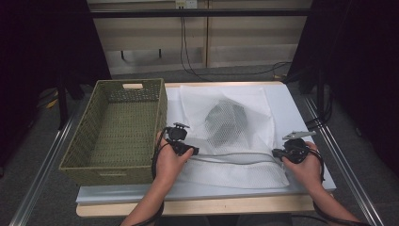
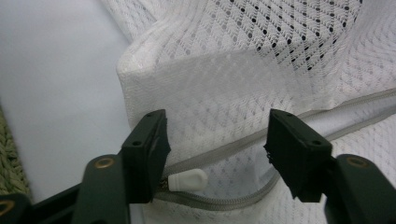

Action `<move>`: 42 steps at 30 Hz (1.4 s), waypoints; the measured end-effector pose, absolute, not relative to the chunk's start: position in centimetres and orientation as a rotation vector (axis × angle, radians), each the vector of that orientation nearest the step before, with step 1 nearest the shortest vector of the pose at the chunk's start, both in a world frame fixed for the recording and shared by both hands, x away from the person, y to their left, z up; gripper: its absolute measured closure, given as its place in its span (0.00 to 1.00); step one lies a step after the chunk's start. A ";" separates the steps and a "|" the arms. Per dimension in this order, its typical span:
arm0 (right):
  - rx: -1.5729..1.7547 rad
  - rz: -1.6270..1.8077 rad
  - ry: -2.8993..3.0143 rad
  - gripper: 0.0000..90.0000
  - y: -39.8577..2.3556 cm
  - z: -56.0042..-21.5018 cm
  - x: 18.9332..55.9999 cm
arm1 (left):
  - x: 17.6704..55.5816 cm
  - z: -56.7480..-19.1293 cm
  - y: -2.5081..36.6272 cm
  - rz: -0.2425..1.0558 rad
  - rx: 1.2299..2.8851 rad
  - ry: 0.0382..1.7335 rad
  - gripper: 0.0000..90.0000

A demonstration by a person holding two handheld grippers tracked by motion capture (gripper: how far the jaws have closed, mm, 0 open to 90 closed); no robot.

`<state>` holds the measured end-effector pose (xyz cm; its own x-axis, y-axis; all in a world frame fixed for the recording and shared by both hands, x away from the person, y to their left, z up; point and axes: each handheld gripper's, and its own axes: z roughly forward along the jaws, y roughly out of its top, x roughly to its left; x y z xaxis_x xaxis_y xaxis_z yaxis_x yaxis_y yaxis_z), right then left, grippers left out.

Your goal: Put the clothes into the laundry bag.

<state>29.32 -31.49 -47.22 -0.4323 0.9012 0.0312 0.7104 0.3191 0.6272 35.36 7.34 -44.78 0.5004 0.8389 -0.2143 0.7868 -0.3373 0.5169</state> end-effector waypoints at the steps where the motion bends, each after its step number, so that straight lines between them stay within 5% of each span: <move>1: 1.442 0.830 2.266 1.00 -31.5 -47.2 29.4 | 35.3 -44.8 7.3 0.119 2.173 1.332 0.34; 9: 1.501 0.803 2.262 1.00 -33.7 -46.5 29.9 | 35.3 -44.8 7.5 0.117 2.153 1.334 0.24; 28: 1.547 0.792 2.157 1.00 -36.8 -45.4 30.6 | 34.6 -45.3 7.4 0.044 2.171 1.348 0.32; 31: 1.515 0.798 2.148 0.87 -36.0 -44.7 30.5 | 34.3 -45.6 7.4 0.014 2.168 1.362 0.34; 42: 1.432 0.895 2.183 0.66 -32.3 -42.7 30.5 | 33.1 -45.6 7.6 -0.007 2.161 1.323 0.29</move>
